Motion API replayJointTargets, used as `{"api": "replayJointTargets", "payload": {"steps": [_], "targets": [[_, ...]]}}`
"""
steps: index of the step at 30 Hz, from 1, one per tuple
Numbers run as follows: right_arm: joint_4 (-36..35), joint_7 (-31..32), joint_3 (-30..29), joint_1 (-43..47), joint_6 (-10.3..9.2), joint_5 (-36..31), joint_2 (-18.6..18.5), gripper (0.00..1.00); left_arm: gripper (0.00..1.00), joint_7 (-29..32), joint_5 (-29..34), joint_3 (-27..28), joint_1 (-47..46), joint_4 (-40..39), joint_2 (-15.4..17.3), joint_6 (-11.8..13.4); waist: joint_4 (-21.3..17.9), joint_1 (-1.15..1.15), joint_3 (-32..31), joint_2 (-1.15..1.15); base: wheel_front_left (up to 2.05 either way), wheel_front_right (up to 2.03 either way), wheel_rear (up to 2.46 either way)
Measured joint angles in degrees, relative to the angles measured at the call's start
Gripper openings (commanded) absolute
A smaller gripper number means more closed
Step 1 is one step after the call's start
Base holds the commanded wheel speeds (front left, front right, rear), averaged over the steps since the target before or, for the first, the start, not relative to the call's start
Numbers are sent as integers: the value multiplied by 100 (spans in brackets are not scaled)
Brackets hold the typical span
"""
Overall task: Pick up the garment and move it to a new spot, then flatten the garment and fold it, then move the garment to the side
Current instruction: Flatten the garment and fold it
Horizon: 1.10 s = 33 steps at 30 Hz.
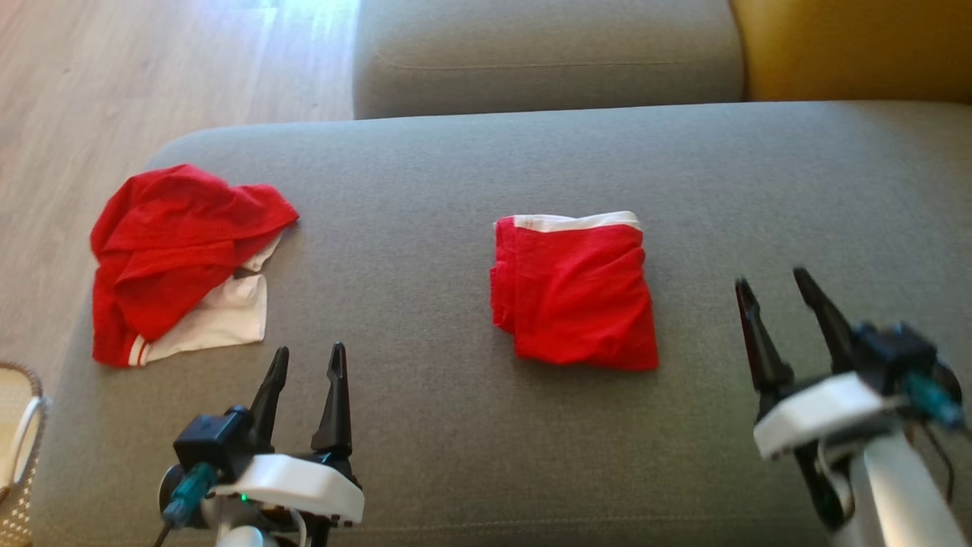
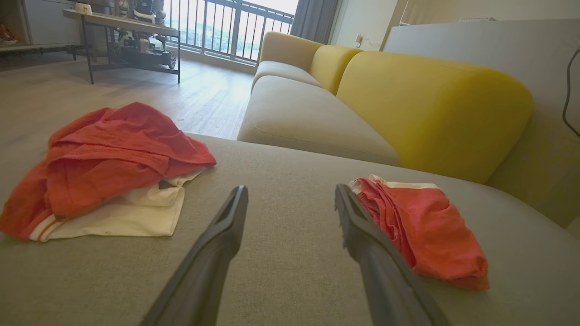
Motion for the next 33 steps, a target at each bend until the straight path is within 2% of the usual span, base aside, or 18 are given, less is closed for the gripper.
{"api": "replayJointTargets", "payload": {"steps": [4, 8, 27, 28, 29, 30, 33], "targets": [[-579, 0, -254, 570, 1, -469, 277, 100, 100, 0, 0, 1, 43, -21, 0, 0, -99, 0, 11, 0, 0, 0, 0], [-871, 0, -421, 850, 0, -649, 346, 100, 100, 0, 0, 9, 92, -26, 1, 0, -145, 0, 17, 0, 0, 0, 0], [-880, 0, -511, 971, 0, -485, 361, 100, 100, 0, 1, -20, 166, -57, 3, -53, -112, 0, 77, 0, 0, 0, 0], [-866, 0, -505, 967, 0, -483, 363, 91, 100, 0, 1, -30, 165, -57, 3, -54, -98, 0, 93, 0, 0, 0, 0], [-845, 0, -493, 960, 1, -483, 363, 28, 100, 0, 1, -40, 162, -57, 3, -57, -79, 0, 114, 0, 0, 0, 0], [-826, 2, -463, 951, 0, -483, 363, 0, 100, 0, 2, -51, 158, -55, 3, -57, -60, 0, 141, 0, 0, 0, 0], [-764, 27, -282, 832, 1, -485, 363, 0, 100, 0, 10, -92, 114, -56, 3, -59, 2, 0, 286, 0, 0, 0, 0]]}}
